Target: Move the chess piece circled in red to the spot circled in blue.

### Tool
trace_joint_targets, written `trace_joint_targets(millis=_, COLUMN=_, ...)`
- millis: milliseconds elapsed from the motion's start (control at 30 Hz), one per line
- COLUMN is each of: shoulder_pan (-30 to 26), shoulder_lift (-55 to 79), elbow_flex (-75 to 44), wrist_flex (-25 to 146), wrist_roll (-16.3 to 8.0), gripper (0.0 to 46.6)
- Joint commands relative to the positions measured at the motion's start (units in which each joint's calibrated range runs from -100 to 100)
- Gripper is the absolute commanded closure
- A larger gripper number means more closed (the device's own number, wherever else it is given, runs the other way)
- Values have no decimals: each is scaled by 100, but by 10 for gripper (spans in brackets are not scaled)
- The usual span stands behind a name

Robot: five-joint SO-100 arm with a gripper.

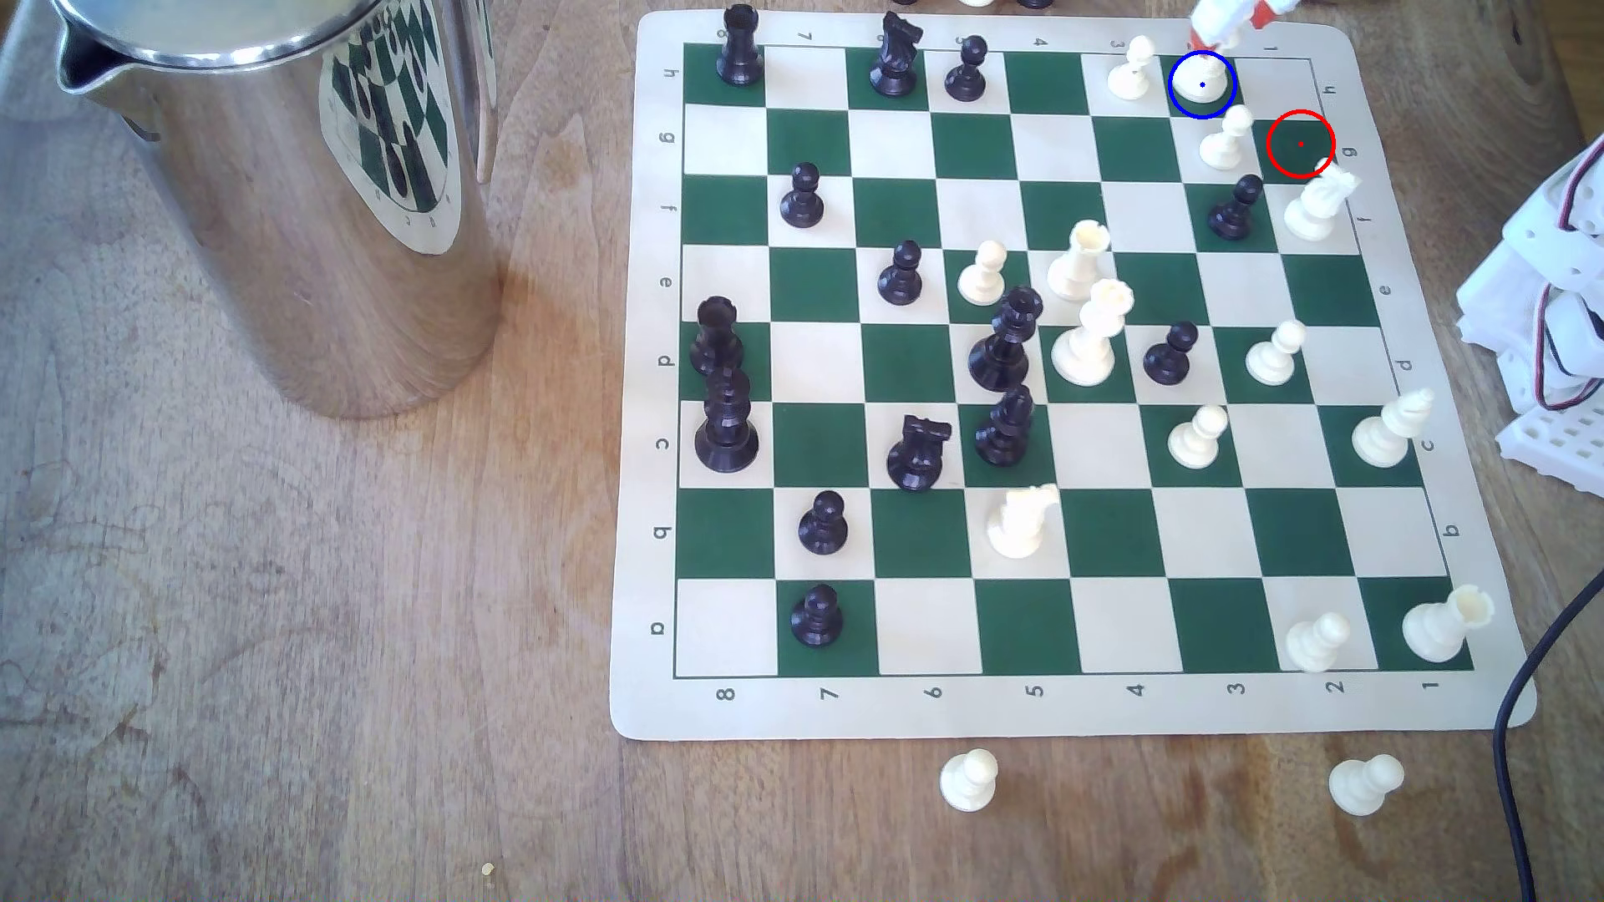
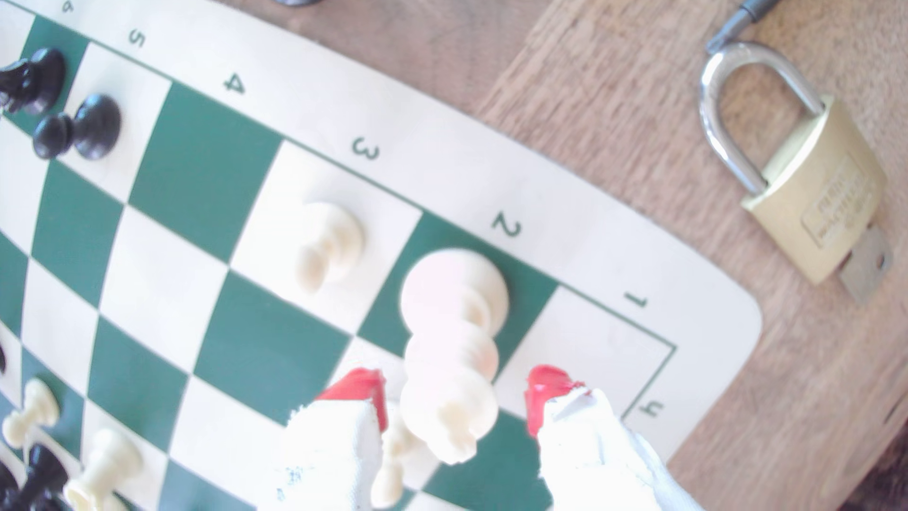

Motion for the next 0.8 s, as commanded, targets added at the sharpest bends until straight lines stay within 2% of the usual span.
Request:
trace_joint_targets(millis=0, shoulder_pan=67, shoulder_lift=-305, elbow_flex=-449, wrist_flex=277, wrist_roll=63, gripper=310)
trace_joint_targets(millis=200, shoulder_pan=-3, shoulder_lift=-925, elbow_flex=-476, wrist_flex=965, wrist_roll=117, gripper=309)
trace_joint_targets(millis=300, shoulder_pan=-214, shoulder_lift=-1621, elbow_flex=-367, wrist_flex=1661, wrist_roll=176, gripper=313)
trace_joint_targets(millis=467, shoulder_pan=-785, shoulder_lift=-2623, elbow_flex=-258, wrist_flex=2644, wrist_roll=117, gripper=317)
trace_joint_targets(millis=600, shoulder_pan=-1630, shoulder_lift=-3667, elbow_flex=948, wrist_flex=2832, wrist_roll=-142, gripper=325)
trace_joint_targets(millis=667, shoulder_pan=-2224, shoulder_lift=-4261, elbow_flex=1655, wrist_flex=2857, wrist_roll=-376, gripper=328)
trace_joint_targets(millis=767, shoulder_pan=-2576, shoulder_lift=-4652, elbow_flex=2008, wrist_flex=2906, wrist_roll=-532, gripper=331)
